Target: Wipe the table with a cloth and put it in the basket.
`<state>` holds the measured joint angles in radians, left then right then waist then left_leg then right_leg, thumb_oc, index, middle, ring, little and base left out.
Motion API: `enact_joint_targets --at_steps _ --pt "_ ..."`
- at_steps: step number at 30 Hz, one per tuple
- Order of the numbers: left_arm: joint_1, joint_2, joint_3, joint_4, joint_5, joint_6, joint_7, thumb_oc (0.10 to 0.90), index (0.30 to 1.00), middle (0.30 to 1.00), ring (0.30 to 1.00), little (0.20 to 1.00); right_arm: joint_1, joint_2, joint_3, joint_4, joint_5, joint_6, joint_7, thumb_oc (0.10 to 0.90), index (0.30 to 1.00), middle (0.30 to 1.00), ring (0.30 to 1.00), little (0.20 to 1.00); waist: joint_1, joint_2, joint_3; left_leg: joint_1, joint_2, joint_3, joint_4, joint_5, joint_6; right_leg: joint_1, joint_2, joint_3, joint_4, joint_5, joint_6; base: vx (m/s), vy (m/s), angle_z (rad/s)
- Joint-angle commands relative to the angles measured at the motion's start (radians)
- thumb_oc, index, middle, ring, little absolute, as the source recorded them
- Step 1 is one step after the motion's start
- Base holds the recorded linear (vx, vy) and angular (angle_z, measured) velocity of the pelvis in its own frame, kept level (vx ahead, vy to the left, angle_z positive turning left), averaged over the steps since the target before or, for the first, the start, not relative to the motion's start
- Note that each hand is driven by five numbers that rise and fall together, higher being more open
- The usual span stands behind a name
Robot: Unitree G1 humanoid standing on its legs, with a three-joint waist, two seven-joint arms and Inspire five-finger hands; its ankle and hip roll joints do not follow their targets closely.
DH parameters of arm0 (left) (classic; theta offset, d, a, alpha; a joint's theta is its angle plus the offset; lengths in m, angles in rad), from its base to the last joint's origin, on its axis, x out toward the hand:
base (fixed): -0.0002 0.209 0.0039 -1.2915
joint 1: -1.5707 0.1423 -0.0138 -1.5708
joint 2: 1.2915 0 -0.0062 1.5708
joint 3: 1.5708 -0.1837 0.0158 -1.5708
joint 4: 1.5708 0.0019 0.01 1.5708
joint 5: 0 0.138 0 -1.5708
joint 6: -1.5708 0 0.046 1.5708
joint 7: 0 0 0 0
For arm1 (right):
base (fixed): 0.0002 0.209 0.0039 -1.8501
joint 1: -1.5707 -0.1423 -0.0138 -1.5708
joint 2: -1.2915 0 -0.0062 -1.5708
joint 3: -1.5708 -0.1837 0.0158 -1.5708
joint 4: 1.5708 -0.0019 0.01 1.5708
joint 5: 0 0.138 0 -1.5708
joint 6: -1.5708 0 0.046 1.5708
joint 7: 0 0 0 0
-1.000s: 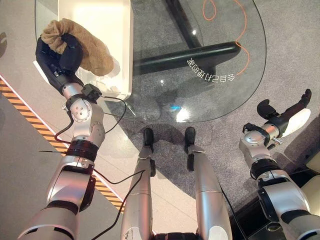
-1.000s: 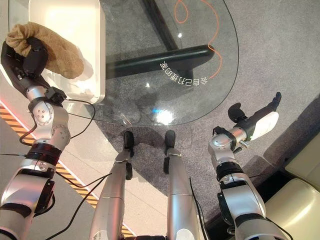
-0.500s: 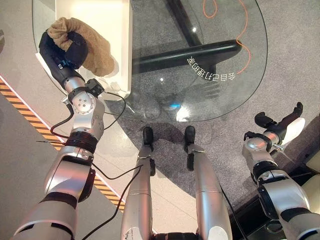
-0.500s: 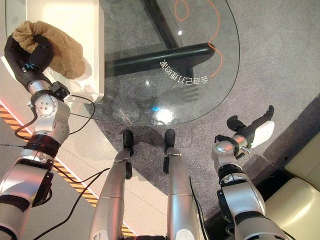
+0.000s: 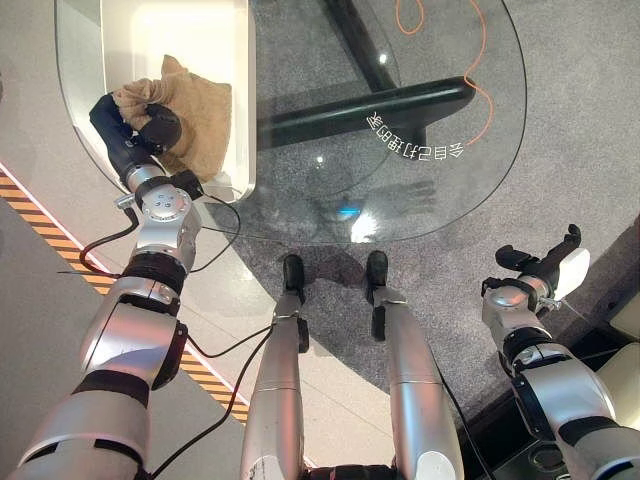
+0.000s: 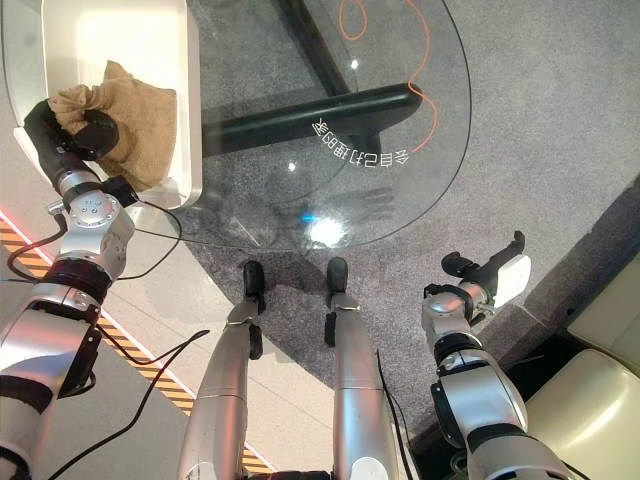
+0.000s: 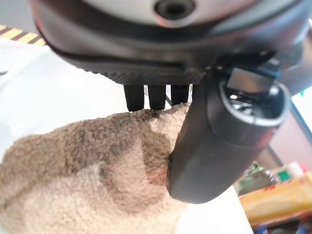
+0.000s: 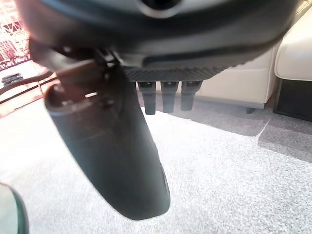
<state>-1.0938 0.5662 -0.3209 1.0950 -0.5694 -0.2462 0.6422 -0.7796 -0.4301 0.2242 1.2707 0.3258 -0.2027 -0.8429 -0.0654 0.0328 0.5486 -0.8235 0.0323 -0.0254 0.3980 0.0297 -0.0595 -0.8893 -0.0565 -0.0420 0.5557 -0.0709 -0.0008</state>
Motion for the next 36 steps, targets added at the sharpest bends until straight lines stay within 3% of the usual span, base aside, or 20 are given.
enact_joint_targets --at_steps 1,4,5,6,7,29,36 --pt "-0.089 0.102 0.012 0.017 0.095 -0.026 0.017 0.100 0.300 0.300 0.300 0.200 0.009 -0.041 0.002 0.021 -0.013 -0.008 -0.022 0.800 0.900 0.900 0.900 0.900 -0.002 0.013 -0.029 0.048 -0.040 0.055 0.026 -0.075 0.049 0.066 0.049 -0.017 -0.013 -0.050 0.007 0.00 0.000 0.00" --pt "-0.087 0.100 0.001 0.018 0.107 -0.015 0.008 0.100 0.300 0.300 0.300 0.200 0.007 -0.040 0.006 0.020 -0.016 -0.010 -0.024 0.800 0.900 0.900 0.900 0.900 -0.002 0.014 -0.029 0.048 -0.040 0.055 0.022 -0.074 0.049 0.066 0.049 -0.017 -0.017 -0.049 0.008 0.00 0.000 0.00" --pt "-0.091 0.099 -0.005 0.022 0.104 -0.003 -0.002 0.229 0.411 0.411 0.411 0.329 0.003 -0.041 0.008 0.020 -0.020 -0.010 -0.024 0.800 0.900 0.900 0.900 0.900 -0.002 0.015 -0.029 0.049 -0.040 0.056 0.019 -0.072 0.049 0.066 0.049 -0.017 -0.020 -0.047 0.008 0.00 0.000 0.00" --pt "-0.091 0.099 -0.005 0.022 0.104 -0.003 -0.002 0.229 0.411 0.411 0.411 0.329 0.003 -0.041 0.008 0.020 -0.020 -0.010 -0.024 0.800 0.900 0.900 0.900 0.900 -0.002 0.015 -0.029 0.049 -0.040 0.056 0.019 -0.072 0.049 0.066 0.049 -0.017 -0.020 -0.047 0.008 0.00 0.000 0.00" --pt "-0.093 0.097 -0.007 0.031 0.111 -0.001 -0.015 0.800 0.900 0.900 0.900 0.900 -0.001 -0.042 0.006 0.023 -0.026 -0.010 -0.024 0.800 0.900 0.900 0.900 0.900 -0.003 0.015 -0.029 0.051 -0.041 0.057 0.018 -0.072 0.049 0.068 0.049 -0.017 -0.022 -0.047 0.008 0.00 0.000 0.00" --pt "-0.102 0.090 -0.019 0.010 0.090 -0.022 -0.047 0.800 0.900 0.900 0.900 0.900 -0.001 -0.040 0.003 0.021 -0.034 -0.008 -0.022 0.800 0.900 0.900 0.900 0.900 -0.004 0.017 -0.029 0.056 -0.042 0.058 0.021 -0.072 0.050 0.069 0.048 -0.017 -0.015 -0.044 0.009 0.00 0.000 0.00" --pt "-0.072 0.092 0.010 -0.027 0.066 -0.100 -0.014 0.800 0.900 0.900 0.900 0.900 0.033 -0.013 0.008 0.010 -0.023 -0.003 0.015 0.800 0.900 0.900 0.900 0.900 -0.006 0.011 -0.029 0.109 -0.054 0.040 0.010 -0.076 0.054 0.114 0.055 0.001 -0.030 -0.034 0.011 0.00 0.000 0.00"
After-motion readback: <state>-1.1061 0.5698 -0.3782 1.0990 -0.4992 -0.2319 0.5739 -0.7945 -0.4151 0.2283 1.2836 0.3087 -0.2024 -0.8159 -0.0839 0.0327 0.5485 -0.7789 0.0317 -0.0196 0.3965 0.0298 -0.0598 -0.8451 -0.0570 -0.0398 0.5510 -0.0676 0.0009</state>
